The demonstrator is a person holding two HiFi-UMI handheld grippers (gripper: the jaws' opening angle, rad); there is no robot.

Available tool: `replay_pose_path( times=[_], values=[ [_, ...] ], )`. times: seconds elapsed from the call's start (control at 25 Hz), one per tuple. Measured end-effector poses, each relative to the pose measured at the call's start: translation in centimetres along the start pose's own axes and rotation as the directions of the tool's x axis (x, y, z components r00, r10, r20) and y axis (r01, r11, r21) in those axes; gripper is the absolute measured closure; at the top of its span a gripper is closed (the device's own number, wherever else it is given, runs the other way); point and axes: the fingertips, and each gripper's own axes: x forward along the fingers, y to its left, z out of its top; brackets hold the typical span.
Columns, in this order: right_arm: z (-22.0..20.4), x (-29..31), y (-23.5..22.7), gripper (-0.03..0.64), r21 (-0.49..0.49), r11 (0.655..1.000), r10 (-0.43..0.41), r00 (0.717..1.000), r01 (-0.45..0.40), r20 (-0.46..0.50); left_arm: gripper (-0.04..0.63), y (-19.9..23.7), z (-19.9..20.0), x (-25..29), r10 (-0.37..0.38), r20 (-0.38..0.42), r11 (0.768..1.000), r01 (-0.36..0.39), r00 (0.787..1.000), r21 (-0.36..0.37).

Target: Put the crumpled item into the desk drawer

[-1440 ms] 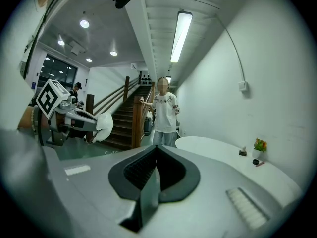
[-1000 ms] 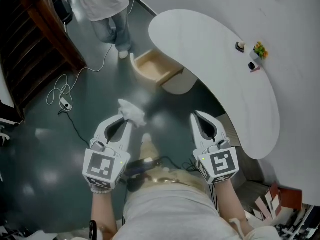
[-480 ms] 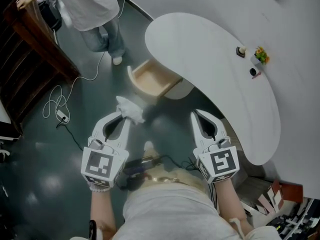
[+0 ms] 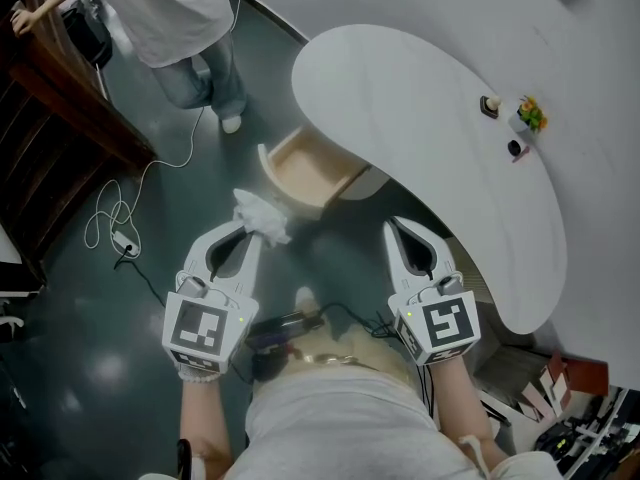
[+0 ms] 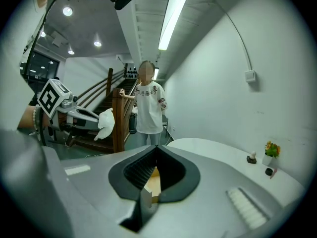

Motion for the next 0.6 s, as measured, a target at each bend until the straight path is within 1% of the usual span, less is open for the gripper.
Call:
replay_pose_path(
  times=[0.28,0.6],
  values=[
    [-0.2,2.0,-0.3,0.612,0.008,1.0,-0.01,1.0,0.011,-0.021,0.597,2.1,-0.2,1.2,-0.014,-0.011,1.0,0.014,1.0,0.012],
    [-0.8,2.8,-0.6,0.612,0.012,1.0,-0.012,0.999,0.013,-0.035,0.597,2.6,-0.9,2.0,-0.019,-0.024,1.0,0.019,1.0,0.004]
  ],
)
